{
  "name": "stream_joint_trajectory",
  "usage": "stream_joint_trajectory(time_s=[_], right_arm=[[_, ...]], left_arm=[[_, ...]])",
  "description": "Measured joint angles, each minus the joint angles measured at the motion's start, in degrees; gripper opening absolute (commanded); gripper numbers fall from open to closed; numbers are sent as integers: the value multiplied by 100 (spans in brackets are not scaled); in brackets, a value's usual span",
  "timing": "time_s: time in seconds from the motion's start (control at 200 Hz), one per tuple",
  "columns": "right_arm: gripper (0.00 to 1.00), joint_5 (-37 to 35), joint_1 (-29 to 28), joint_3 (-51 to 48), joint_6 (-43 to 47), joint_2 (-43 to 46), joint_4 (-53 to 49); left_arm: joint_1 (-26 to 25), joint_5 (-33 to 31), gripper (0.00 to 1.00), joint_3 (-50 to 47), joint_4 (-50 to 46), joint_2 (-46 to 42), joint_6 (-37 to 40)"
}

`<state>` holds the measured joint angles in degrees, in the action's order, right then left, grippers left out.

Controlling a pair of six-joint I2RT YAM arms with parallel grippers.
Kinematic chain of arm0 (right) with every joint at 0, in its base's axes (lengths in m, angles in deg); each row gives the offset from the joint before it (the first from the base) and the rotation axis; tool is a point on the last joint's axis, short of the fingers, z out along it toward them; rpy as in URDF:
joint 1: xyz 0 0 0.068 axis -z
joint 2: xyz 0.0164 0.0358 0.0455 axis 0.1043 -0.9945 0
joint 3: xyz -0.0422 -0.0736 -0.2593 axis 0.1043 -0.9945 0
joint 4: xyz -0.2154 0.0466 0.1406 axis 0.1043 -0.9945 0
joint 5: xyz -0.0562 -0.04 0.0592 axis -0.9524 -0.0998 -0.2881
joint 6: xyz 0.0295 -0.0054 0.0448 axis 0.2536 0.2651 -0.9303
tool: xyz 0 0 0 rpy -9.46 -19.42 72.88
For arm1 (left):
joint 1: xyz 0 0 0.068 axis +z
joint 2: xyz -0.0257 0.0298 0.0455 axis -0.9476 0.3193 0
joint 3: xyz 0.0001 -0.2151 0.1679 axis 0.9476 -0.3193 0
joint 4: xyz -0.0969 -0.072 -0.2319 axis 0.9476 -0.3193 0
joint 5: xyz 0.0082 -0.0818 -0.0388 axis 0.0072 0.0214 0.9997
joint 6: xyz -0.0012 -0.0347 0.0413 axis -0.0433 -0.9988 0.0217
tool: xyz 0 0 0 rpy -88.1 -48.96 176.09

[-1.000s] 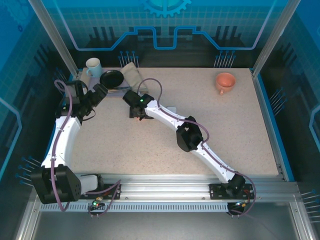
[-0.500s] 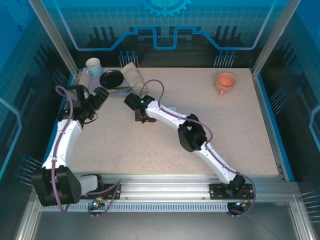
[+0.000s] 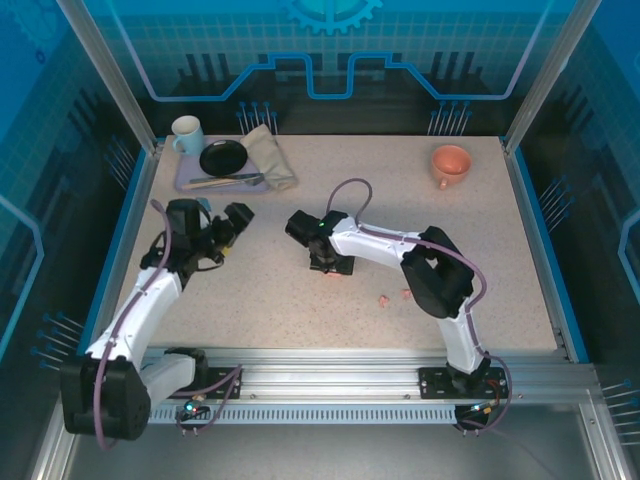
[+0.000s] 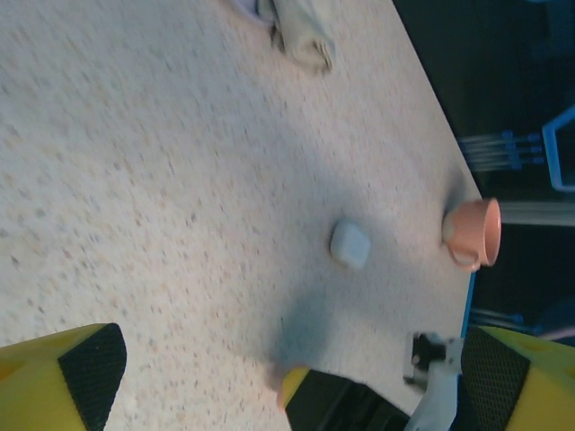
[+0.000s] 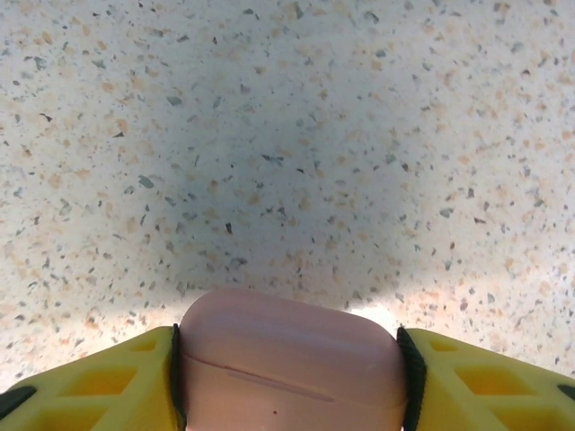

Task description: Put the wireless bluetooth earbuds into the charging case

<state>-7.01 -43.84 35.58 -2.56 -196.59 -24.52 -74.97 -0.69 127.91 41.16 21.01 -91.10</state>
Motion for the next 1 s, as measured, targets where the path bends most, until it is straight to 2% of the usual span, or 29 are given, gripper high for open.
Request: stream_joint_trajectory(time_s=[0.21, 0.26, 0.345, 0.41, 0.68, 0.77, 1.0], right_arm=[[55, 245, 59, -251, -304, 98, 267], [60, 291, 74, -251, -330, 74, 267], [74, 328, 109, -249, -376, 63, 264], [79, 367, 125, -254, -411, 63, 273], [80, 546, 138, -446, -535, 173, 479], [84, 531, 109, -511, -533, 323, 452], [85, 634, -111, -693, -800, 809, 476]], left_arm=[[-979, -153, 99, -1014, 693, -398, -535], [-1217, -251, 99, -1145, 839, -400, -632], [-1545, -476, 99, -1226, 953, -404, -748], [-1725, -645, 99, -1226, 1047, -420, -811], [-1845, -1104, 99, -1150, 1178, -428, -866], [-1843, -1185, 99, -992, 1134, -428, -844], [-1845, -1362, 99, -673, 1034, -431, -728]])
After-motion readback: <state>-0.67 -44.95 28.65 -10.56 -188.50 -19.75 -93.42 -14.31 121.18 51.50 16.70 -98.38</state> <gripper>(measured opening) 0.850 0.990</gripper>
